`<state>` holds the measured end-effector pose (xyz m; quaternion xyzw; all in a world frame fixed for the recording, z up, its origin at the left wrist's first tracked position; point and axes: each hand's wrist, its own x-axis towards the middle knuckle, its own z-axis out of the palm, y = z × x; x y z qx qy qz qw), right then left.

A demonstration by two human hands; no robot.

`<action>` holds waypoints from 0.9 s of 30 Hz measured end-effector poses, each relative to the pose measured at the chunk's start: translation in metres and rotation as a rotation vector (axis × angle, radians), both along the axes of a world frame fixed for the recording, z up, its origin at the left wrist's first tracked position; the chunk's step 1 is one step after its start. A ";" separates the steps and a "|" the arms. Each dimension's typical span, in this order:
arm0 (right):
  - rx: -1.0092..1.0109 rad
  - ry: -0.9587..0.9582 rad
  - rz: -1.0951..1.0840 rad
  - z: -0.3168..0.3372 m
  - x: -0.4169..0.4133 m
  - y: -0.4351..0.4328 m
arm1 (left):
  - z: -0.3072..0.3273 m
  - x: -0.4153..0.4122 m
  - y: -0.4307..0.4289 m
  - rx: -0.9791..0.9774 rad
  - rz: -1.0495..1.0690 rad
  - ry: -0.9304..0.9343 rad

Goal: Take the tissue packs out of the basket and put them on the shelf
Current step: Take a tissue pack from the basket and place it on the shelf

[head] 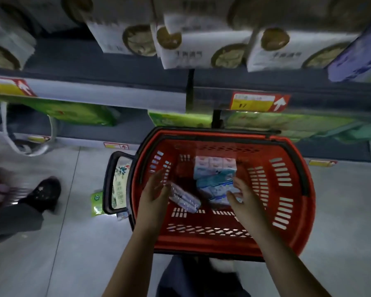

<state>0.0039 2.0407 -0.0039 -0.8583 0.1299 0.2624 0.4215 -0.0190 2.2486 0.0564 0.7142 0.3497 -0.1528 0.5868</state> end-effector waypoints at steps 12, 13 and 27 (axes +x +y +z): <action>-0.089 0.107 0.229 -0.128 -0.022 0.054 | -0.070 -0.025 0.013 -0.057 0.070 0.015; -0.108 0.111 0.251 -0.139 -0.025 0.062 | -0.074 -0.025 0.013 -0.068 0.061 0.013; -0.429 0.120 0.466 -0.206 -0.035 0.115 | -0.093 -0.032 0.028 -0.090 0.097 -0.039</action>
